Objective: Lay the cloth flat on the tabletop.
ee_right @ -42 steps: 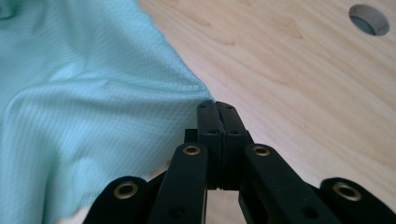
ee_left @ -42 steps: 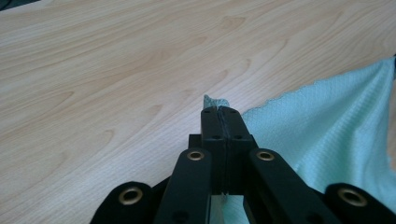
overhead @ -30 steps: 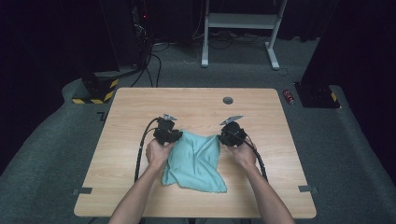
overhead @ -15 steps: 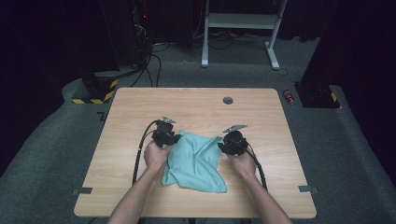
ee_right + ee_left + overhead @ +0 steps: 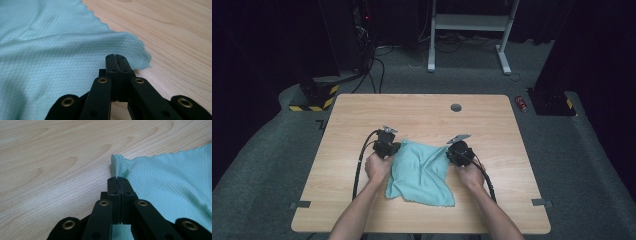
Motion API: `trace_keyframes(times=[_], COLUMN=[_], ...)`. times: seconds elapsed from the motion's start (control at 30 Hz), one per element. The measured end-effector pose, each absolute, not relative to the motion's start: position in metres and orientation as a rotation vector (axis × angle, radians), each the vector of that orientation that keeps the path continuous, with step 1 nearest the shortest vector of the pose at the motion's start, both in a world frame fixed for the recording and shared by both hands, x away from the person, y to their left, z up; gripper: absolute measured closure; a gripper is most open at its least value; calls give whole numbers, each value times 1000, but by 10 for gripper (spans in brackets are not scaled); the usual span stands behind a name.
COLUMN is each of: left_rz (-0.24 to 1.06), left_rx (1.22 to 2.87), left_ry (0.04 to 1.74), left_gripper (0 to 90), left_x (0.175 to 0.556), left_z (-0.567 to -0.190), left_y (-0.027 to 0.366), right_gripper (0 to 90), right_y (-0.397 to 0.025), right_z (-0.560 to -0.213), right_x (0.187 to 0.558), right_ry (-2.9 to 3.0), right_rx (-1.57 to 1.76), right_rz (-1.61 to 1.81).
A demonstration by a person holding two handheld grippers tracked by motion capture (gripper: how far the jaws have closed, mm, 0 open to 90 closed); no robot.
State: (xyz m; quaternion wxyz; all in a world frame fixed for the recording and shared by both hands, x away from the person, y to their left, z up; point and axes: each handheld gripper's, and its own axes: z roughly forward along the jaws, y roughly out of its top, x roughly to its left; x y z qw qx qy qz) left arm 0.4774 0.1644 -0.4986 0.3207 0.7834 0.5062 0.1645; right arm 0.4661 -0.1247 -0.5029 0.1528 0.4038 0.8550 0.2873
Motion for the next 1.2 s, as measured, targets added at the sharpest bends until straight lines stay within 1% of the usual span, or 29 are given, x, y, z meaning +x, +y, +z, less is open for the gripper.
trace_keyframes(times=[0.17,0.27,0.33,0.4,0.5,0.7,0.87,0.97,1.07,1.1,1.2], left_rz=[442,419,404,396,404,386,361,389,397,400,423], left_rx=[2038,2013,2002,2013,2019,1992,1985,2002,1996,1984,1975], left_ry=[1324,1339,1351,1369,1371,1377,1393,1375,1396,1409,1438], left_gripper=[894,894,893,890,888,892,892,890,879,864,809], left_x=[476,477,479,483,484,489,490,489,490,491,492], left_z=[-494,-495,-496,-502,-505,-509,-514,-512,-513,-513,-512], left_y=[169,172,172,173,173,176,174,167,170,173,181], right_gripper=[900,900,900,890,885,900,900,900,894,886,758], right_y=[-140,-145,-147,-145,-143,-143,-145,-144,-142,-142,-147], right_z=[-490,-484,-487,-498,-501,-495,-495,-495,-498,-499,-499], right_x=[468,472,475,479,481,480,488,499,503,503,500], right_ry=[2420,2411,2408,2425,2413,2380,2363,2336,2364,2366,2333], right_rx=[1160,1163,1174,1197,1212,1174,1192,1226,1226,1227,1280], right_rz=[812,807,798,754,768,805,782,778,736,732,780])
